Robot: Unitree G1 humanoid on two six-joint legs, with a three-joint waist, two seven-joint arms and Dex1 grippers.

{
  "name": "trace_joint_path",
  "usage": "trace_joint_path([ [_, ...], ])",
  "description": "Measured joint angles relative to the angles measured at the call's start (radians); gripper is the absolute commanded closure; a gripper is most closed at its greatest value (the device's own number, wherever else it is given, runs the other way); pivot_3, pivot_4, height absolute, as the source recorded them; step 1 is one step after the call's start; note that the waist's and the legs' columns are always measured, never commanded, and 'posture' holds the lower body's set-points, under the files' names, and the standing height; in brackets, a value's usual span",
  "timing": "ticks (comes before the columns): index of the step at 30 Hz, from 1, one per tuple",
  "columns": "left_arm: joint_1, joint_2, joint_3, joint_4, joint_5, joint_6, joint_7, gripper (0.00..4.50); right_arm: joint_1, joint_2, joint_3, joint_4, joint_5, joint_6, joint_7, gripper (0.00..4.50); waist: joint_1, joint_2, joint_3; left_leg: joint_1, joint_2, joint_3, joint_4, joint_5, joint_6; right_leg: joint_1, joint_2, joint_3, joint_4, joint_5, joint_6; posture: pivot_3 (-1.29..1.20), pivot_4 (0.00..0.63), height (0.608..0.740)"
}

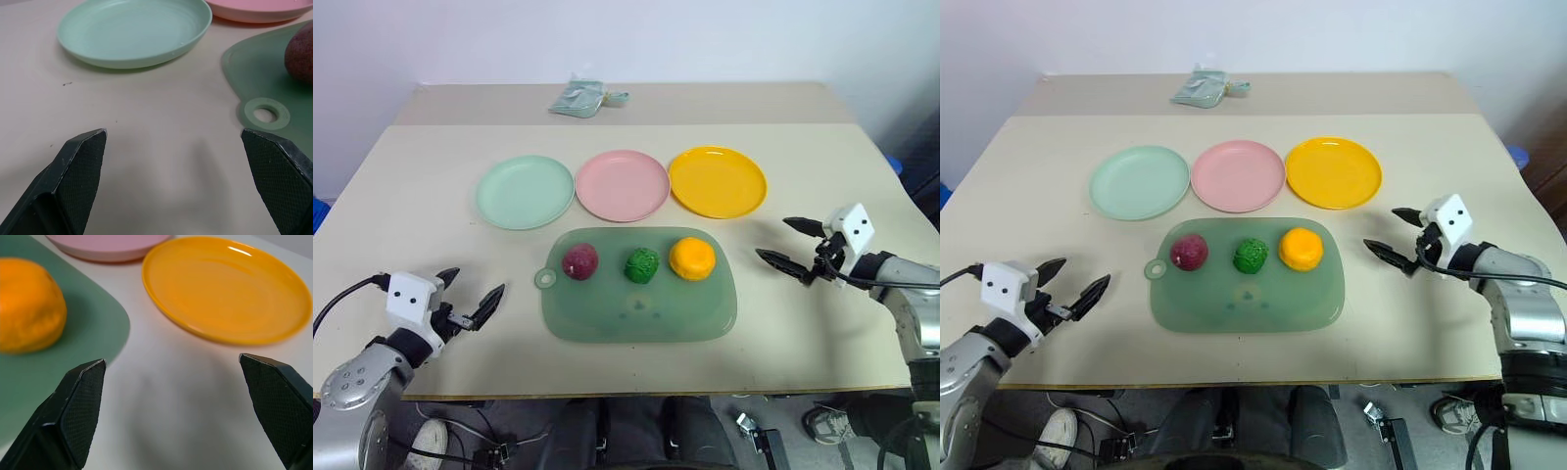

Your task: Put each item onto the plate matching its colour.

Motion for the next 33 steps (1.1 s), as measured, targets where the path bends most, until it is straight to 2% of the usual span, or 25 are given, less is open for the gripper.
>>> trace_joint_path([
  [12,-0.015,-0.005,0.017,-0.026,-0.031,0.039,0.019,0.00,0.002,0.049,0.013,-0.089,-0.018,0.056,-0.100,0.05,0.000,0.000,0.000,0.000,0.000,0.000,0.000,0.000,0.000,0.000,0.000,0.000,0.000,0.000,0.000,0.00,0.150,0.740],
  [20,-0.139,-0.020,-0.026,0.027,-0.059,0.076,0.030,0.00,0.010,0.079,-0.024,-0.070,-0.031,0.057,-0.214,0.05,0.001,0.000,0.000,0.000,-0.001,0.000,0.000,0.000,0.000,0.000,0.001,0.000,0.001,0.000,0.000,0.00,0.150,0.740],
  [26,-0.227,0.042,-0.080,0.108,-0.049,0.079,-0.048,0.00,0.117,0.063,-0.078,-0.157,0.021,0.073,-0.173,0.05,0.004,0.000,0.000,0.000,-0.001,0.000,0.001,0.000,0.000,0.000,0.004,0.000,0.001,0.000,0.000,0.00,0.150,0.740],
  [33,-0.243,0.107,-0.138,0.057,-0.109,0.119,-0.182,0.00,0.223,0.036,-0.101,-0.251,0.084,0.120,-0.072,0.05,-0.001,0.000,0.000,0.000,0.000,0.000,0.001,0.000,0.000,0.000,0.003,0.000,0.001,0.000,0.000,0.00,0.150,0.740],
])
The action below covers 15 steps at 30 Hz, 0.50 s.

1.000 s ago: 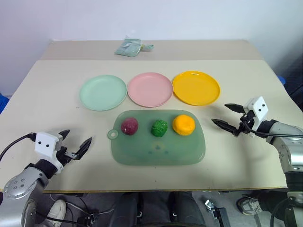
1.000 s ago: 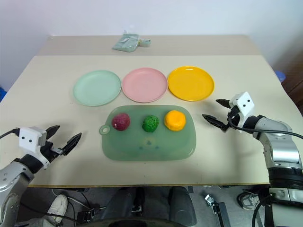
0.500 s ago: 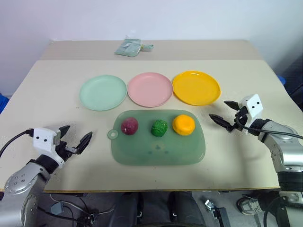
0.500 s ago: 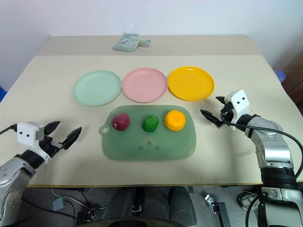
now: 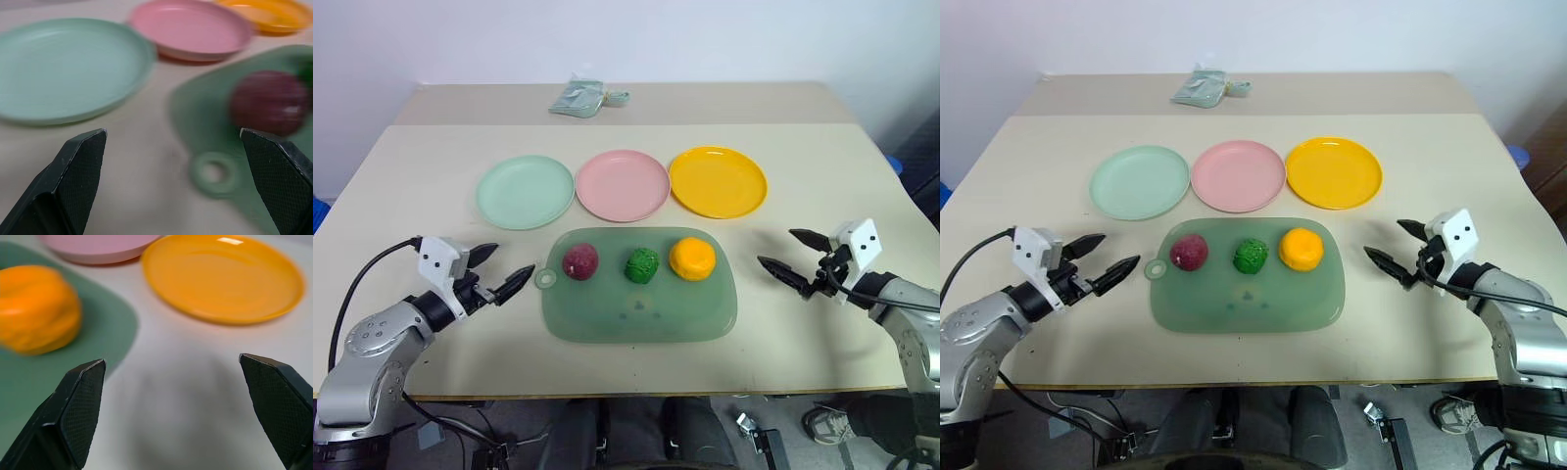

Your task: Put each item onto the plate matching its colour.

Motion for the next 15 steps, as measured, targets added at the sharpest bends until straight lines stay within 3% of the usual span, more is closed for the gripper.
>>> trace_joint_path([
  [10,-0.093,0.025,-0.156,0.001,0.064,-0.018,-0.066,0.00,0.023,-0.014,-0.002,-0.013,0.001,-0.036,0.044,0.05,0.009,0.000,0.000,0.000,0.000,0.000,0.000,0.000,0.000,0.000,0.002,0.000,0.000,0.000,0.000,0.00,0.150,0.740],
  [15,-0.176,0.017,-0.257,0.104,0.165,-0.089,-0.079,0.00,0.093,-0.028,0.002,-0.056,0.015,-0.027,0.110,0.05,0.023,0.000,0.000,0.000,-0.001,0.001,0.001,0.000,0.000,0.000,0.002,-0.001,0.000,0.000,0.000,0.00,0.150,0.740],
])
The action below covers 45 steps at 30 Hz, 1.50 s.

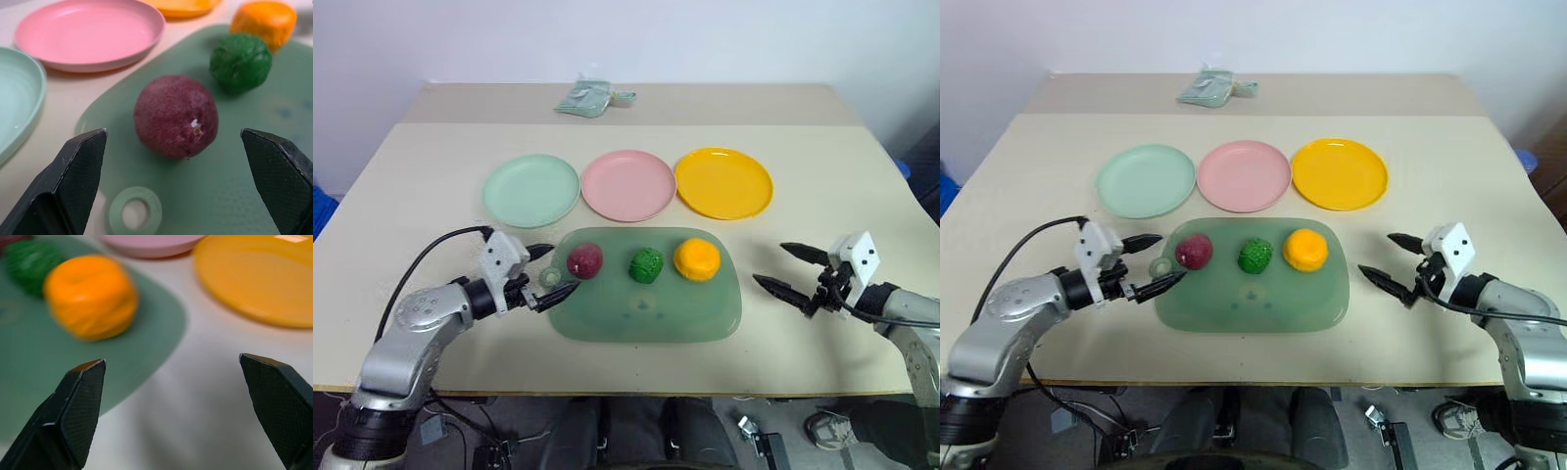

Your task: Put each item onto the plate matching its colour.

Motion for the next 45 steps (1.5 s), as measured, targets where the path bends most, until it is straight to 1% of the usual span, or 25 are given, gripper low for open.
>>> trace_joint_path([
  [4,-0.067,-0.043,-0.050,0.083,0.034,-0.036,-0.013,0.00,0.070,-0.013,0.004,-0.095,0.007,0.021,0.034,0.05,0.000,0.000,0.000,0.000,0.000,0.000,0.000,0.000,0.000,0.000,0.000,0.000,0.000,0.000,0.000,0.00,0.150,0.740],
  [9,-0.124,-0.084,-0.087,0.149,0.055,-0.056,-0.031,0.00,0.093,-0.020,0.006,-0.232,0.043,0.074,0.026,0.05,0.000,0.000,0.000,0.000,0.000,-0.001,0.000,0.000,0.000,0.000,0.000,0.000,0.001,0.000,0.000,0.00,0.150,0.740],
  [10,-0.137,-0.095,-0.094,0.160,0.058,-0.057,-0.033,0.55,0.093,-0.020,0.007,-0.270,0.052,0.086,0.020,0.00,0.000,0.000,0.000,0.000,0.000,-0.001,0.001,0.000,0.000,0.000,0.000,0.000,0.001,0.000,0.000,0.00,0.150,0.740],
  [11,-0.146,-0.102,-0.096,0.166,0.060,-0.058,-0.036,0.83,0.092,-0.020,0.010,-0.302,0.062,0.094,0.013,0.00,-0.001,-0.001,0.000,0.000,0.000,-0.001,0.001,0.000,0.000,0.000,0.000,0.000,0.001,0.000,0.000,0.00,0.150,0.740],
  [12,-0.151,-0.106,-0.096,0.170,0.061,-0.060,-0.037,1.39,0.091,-0.017,0.012,-0.323,0.069,0.099,0.005,0.00,0.000,-0.001,0.000,0.000,0.000,-0.001,0.001,0.000,0.000,0.000,0.000,0.000,0.001,0.000,0.000,0.00,0.150,0.740],
  [13,-0.156,-0.111,-0.096,0.175,0.062,-0.060,-0.036,1.75,0.090,-0.013,0.012,-0.338,0.072,0.105,-0.006,0.00,0.000,-0.001,0.000,0.000,0.000,-0.001,0.001,0.000,0.000,0.000,0.000,0.000,0.000,0.000,0.000,0.00,0.150,0.740],
  [14,-0.160,-0.118,-0.096,0.180,0.062,-0.059,-0.035,1.95,0.087,-0.004,0.012,-0.343,0.075,0.110,-0.020,0.00,0.001,-0.001,0.000,0.000,0.000,-0.001,0.001,0.000,0.000,0.001,0.000,0.000,0.000,0.000,0.000,0.00,0.150,0.740],
  [15,-0.165,-0.127,-0.095,0.181,0.062,-0.058,-0.029,2.00,0.085,0.003,0.012,-0.344,0.075,0.113,-0.030,0.00,0.002,-0.001,0.000,0.000,0.000,-0.001,0.001,0.000,0.000,0.001,0.000,0.000,0.000,0.000,0.000,0.00,0.150,0.740],
  [18,-0.217,-0.185,-0.084,0.193,0.054,-0.042,0.018,2.00,0.081,0.018,0.013,-0.338,0.072,0.111,-0.059,0.00,0.006,-0.001,0.000,0.000,-0.001,-0.002,0.002,0.000,0.000,0.001,0.000,0.000,0.000,0.000,0.000,0.00,0.150,0.740],
  [22,-0.357,-0.253,-0.050,0.265,0.059,-0.047,0.104,2.00,0.052,0.040,0.010,-0.310,0.073,0.107,-0.082,0.00,0.005,-0.001,0.000,0.000,-0.001,-0.002,0.003,0.000,0.000,0.002,0.001,-0.001,0.001,0.000,0.001,0.00,0.150,0.740],
  [26,-0.634,-0.352,-0.062,0.574,0.166,-0.112,0.234,2.00,-0.007,0.045,0.016,-0.260,0.067,0.087,-0.089,0.00,0.022,-0.002,0.001,0.000,-0.001,-0.002,0.008,-0.001,0.003,0.004,0.003,-0.002,0.001,0.001,0.002,0.00,0.150,0.740],
  [28,-0.725,-0.383,-0.086,0.712,0.213,-0.150,0.263,2.00,-0.035,0.051,0.030,-0.253,0.059,0.079,-0.095,0.00,0.024,-0.002,0.001,-0.001,-0.001,-0.002,0.009,-0.002,0.004,0.005,0.003,-0.002,0.001,0.001,0.002,0.00,0.150,0.740],
  [30,-0.790,-0.421,-0.096,0.864,0.247,-0.174,0.284,0.98,-0.059,0.060,0.046,-0.243,0.051,0.068,-0.108,0.00,0.024,-0.002,0.001,-0.002,-0.001,-0.001,0.010,-0.003,0.005,0.004,0.002,-0.002,0.001,0.000,0.003,0.00,0.150,0.740],
  [31,-0.807,-0.436,-0.097,0.932,0.257,-0.184,0.288,0.58,-0.066,0.067,0.049,-0.240,0.045,0.063,-0.118,0.00,0.024,-0.003,0.001,-0.002,-0.001,-0.001,0.010,-0.003,0.006,0.004,0.002,-0.002,0.001,0.000,0.004,0.00,0.150,0.740],
  [32,-0.815,-0.445,-0.097,0.975,0.263,-0.198,0.286,0.08,-0.067,0.071,0.050,-0.238,0.038,0.062,-0.127,0.00,0.024,-0.003,0.001,-0.002,-0.001,-0.001,0.010,-0.003,0.006,0.004,0.002,-0.002,0.001,0.000,0.004,0.00,0.150,0.740],
  [34,-0.816,-0.449,-0.097,1.026,0.278,-0.231,0.282,0.03,-0.066,0.073,0.051,-0.238,0.035,0.062,-0.142,0.00,0.022,-0.004,0.002,-0.003,-0.001,-0.001,0.011,-0.003,0.006,0.003,0.002,-0.002,0.001,0.000,0.005,0.00,0.150,0.740],
  [37,-0.817,-0.443,-0.095,1.036,0.295,-0.268,0.278,0.03,-0.059,0.075,0.051,-0.244,0.031,0.063,-0.166,0.00,0.023,-0.004,0.002,-0.003,-0.001,-0.001,0.011,-0.003,0.006,0.003,0.002,-0.002,0.001,0.000,0.005,0.00,0.150,0.740],
  [39,-0.798,-0.425,-0.089,0.990,0.286,-0.266,0.247,0.03,-0.050,0.079,0.051,-0.263,0.031,0.065,-0.176,0.00,0.023,-0.004,0.002,-0.003,-0.001,-0.001,0.012,-0.003,0.006,0.004,0.002,-0.002,0.001,0.000,0.005,0.00,0.150,0.740],
  [40,-0.771,-0.413,-0.079,0.935,0.265,-0.258,0.218,0.03,-0.042,0.079,0.051,-0.272,0.031,0.067,-0.181,0.00,0.023,-0.004,0.002,-0.003,-0.001,-0.001,0.012,-0.003,0.006,0.004,0.002,-0.002,0.001,0.000,0.005,0.00,0.150,0.740],
  [42,-0.657,-0.374,-0.068,0.721,0.175,-0.212,0.098,0.03,-0.022,0.079,0.046,-0.287,0.033,0.073,-0.188,0.00,0.018,-0.004,0.002,-0.003,0.000,-0.001,0.011,-0.003,0.005,0.003,0.001,-0.002,0.001,0.000,0.005,0.00,0.150,0.740],
  [43,-0.595,-0.349,-0.079,0.614,0.133,-0.175,0.025,0.03,-0.015,0.079,0.044,-0.288,0.034,0.079,-0.190,0.00,0.015,-0.004,0.002,-0.003,0.000,-0.001,0.011,-0.003,0.005,0.003,0.001,-0.002,0.001,0.000,0.005,0.00,0.150,0.740],
  [45,-0.514,-0.301,-0.131,0.475,0.102,-0.134,-0.084,0.03,-0.012,0.079,0.042,-0.288,0.038,0.086,-0.192,0.00,0.015,-0.003,0.002,-0.002,0.000,-0.002,0.012,-0.003,0.005,0.005,0.001,-0.002,0.001,0.000,0.005,0.00,0.150,0.740],
])
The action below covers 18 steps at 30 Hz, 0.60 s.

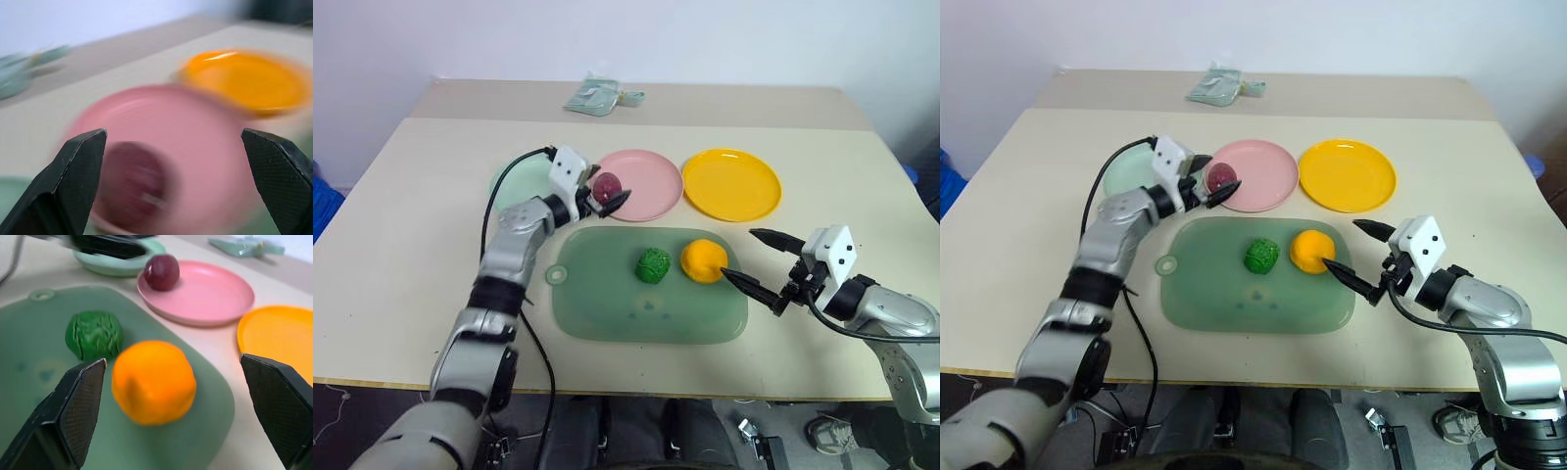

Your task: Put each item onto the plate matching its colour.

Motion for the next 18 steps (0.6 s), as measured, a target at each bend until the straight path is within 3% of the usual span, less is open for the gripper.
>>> trace_joint_path([
  [4,0.036,0.024,-0.102,-0.120,0.004,0.059,-0.089,0.03,-0.004,0.000,0.000,0.000,0.003,0.001,0.004,0.00,0.014,0.000,0.000,0.001,-0.001,-0.002,0.002,0.000,0.001,0.003,0.000,0.000,0.000,0.000,0.000,0.00,0.150,0.740],
  [10,0.033,0.001,-0.214,-0.138,0.050,0.097,-0.117,0.03,-0.003,0.000,0.000,0.000,0.002,0.001,0.015,0.00,0.009,0.000,0.000,0.001,-0.001,-0.001,0.001,-0.001,0.001,0.001,0.001,0.000,0.000,0.000,0.000,0.00,0.150,0.740],
  [13,0.033,-0.009,-0.236,-0.130,0.065,0.099,-0.114,0.75,0.001,0.000,0.000,0.000,0.002,0.000,0.015,0.00,0.009,0.000,0.000,0.001,-0.001,-0.001,0.001,-0.001,0.002,0.002,0.001,0.001,0.000,0.000,0.000,0.00,0.150,0.740],
  [17,0.033,-0.010,-0.233,-0.121,0.069,0.109,-0.100,2.59,0.016,0.000,0.000,0.000,0.001,0.000,0.009,0.00,0.010,0.000,0.000,0.001,-0.001,-0.001,0.001,-0.001,0.002,0.002,0.001,0.001,0.000,0.000,0.000,0.00,0.150,0.740],
  [18,0.033,-0.009,-0.228,-0.120,0.069,0.112,-0.092,2.59,0.019,0.000,0.000,0.000,0.001,0.000,0.007,0.00,0.009,0.000,0.000,0.001,-0.001,-0.001,0.001,-0.001,0.002,0.002,0.001,0.001,0.000,0.000,0.000,0.00,0.150,0.740],
])
